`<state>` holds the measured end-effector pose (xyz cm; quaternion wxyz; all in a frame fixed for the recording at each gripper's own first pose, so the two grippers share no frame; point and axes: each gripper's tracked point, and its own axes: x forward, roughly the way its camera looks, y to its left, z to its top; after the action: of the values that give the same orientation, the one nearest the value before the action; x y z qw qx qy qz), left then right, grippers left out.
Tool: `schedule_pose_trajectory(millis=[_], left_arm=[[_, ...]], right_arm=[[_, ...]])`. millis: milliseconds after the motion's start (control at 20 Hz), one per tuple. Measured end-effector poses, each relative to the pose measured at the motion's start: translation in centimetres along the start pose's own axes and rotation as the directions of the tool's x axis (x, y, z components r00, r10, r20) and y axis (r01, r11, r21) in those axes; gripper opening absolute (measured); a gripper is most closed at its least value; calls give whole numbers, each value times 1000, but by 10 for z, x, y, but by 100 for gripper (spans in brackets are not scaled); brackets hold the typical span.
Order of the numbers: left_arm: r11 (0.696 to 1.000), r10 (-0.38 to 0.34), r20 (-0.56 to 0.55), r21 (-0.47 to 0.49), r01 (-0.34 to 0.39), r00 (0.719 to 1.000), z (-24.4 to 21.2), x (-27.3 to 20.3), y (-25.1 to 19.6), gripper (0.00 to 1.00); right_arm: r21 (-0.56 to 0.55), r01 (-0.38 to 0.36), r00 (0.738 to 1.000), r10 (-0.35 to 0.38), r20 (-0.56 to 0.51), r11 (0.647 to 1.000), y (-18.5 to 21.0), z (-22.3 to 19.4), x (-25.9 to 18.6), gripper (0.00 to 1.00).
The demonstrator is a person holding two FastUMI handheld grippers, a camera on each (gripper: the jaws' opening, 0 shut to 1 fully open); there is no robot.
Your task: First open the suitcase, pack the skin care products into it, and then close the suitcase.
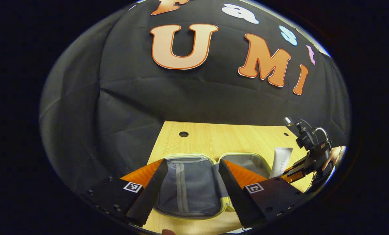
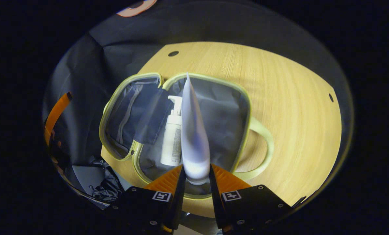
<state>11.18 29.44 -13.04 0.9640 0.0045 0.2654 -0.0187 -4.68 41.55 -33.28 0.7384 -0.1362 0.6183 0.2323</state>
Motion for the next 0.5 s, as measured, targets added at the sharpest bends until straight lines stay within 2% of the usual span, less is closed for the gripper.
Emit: schedule_pose_trajectory(millis=[100, 200, 250, 300, 350, 400, 500], left_arm=[[1000, 13, -11, -5, -13, 1000, -8, 0, 11, 99], [1000, 24, -25, -15, -24, 999, -14, 1, 19, 99], [999, 22, -32, -28, -23, 999, -17, 1, 21, 99], [999, 20, -39, -43, -22, 999, -21, 2, 23, 98], [998, 17, -44, -53, -19, 999, -22, 3, 24, 99], [998, 17, -48, -58, -20, 999, -24, 4, 25, 99], [998, 24, -54, -59, -27, 998, -25, 5, 28, 99]], right_arm=[[19, 7, 999, -6, -53, 1000, 2, -4, 18, 43], [34, 30, 998, -28, -64, 999, -3, 2, 32, 42], [64, 21, 997, -16, -69, 998, -2, 6, 34, 42], [80, 16, 998, -11, -68, 997, -1, 9, 36, 29], [85, 9, 998, -4, -57, 996, 0, 11, 38, 37], [80, 5, 999, -1, -53, 997, 1, 12, 39, 31], [75, 9, 999, -6, -42, 997, 1, 13, 38, 40]])
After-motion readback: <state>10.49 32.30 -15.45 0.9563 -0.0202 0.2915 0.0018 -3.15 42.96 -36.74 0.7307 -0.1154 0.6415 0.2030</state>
